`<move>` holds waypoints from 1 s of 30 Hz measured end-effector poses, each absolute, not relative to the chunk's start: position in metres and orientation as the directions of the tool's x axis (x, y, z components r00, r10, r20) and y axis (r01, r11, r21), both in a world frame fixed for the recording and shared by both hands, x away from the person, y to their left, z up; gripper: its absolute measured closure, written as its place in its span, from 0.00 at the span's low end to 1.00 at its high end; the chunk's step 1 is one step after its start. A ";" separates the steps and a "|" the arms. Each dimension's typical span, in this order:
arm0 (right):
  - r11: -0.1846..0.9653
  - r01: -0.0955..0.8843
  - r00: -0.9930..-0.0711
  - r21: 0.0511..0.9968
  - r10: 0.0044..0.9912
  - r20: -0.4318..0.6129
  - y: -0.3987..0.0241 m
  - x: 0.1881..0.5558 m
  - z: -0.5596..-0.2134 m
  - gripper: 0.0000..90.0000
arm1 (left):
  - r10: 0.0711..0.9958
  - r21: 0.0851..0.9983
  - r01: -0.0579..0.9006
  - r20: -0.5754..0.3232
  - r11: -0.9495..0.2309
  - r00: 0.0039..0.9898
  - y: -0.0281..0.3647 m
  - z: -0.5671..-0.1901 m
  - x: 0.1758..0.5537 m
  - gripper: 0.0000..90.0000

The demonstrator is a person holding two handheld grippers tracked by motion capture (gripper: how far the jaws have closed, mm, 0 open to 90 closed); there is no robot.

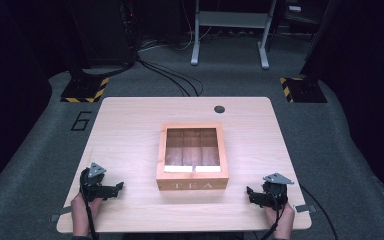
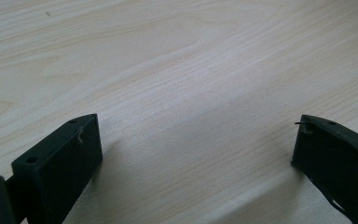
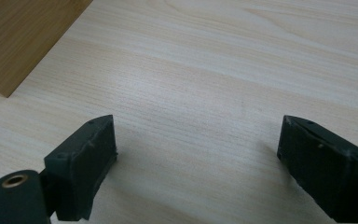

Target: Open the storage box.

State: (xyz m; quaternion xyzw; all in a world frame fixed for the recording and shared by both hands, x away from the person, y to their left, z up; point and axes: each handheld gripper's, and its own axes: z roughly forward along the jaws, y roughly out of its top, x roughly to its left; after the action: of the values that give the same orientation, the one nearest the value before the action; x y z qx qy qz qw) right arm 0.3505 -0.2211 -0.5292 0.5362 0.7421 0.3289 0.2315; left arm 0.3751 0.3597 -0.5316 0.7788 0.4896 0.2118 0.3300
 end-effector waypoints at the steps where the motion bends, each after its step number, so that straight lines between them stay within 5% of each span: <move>1: 0.209 0.643 -0.318 0.736 0.948 0.009 -0.221 0.350 -0.529 0.12 | 0.902 0.721 0.623 0.007 -0.303 0.431 0.360 -0.532 0.375 0.01; 11: 0.210 0.644 -0.318 0.735 0.948 0.008 -0.221 0.350 -0.529 0.12 | 0.901 0.720 0.624 0.003 -0.303 0.433 0.360 -0.532 0.375 0.01; 15: 0.251 0.652 -0.356 0.716 0.934 -0.003 -0.216 0.353 -0.531 0.00 | 0.901 0.719 0.625 0.003 -0.304 0.434 0.360 -0.531 0.375 0.01; 22: 0.268 0.656 -0.372 0.706 0.928 -0.007 -0.219 0.354 -0.529 0.00 | 0.901 0.720 0.624 0.005 -0.305 0.434 0.360 -0.531 0.375 0.01; 30: 0.252 0.625 -0.451 0.739 0.889 0.078 -0.206 0.349 -0.514 0.00 | 0.901 0.720 0.624 0.005 -0.303 0.433 0.360 -0.531 0.375 0.01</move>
State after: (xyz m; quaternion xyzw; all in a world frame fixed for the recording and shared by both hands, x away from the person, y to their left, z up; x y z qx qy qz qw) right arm 0.3488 -0.2057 -0.5142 0.4914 0.7702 0.3638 0.1814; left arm 0.3753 0.3599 -0.5315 0.7795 0.4893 0.2100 0.3299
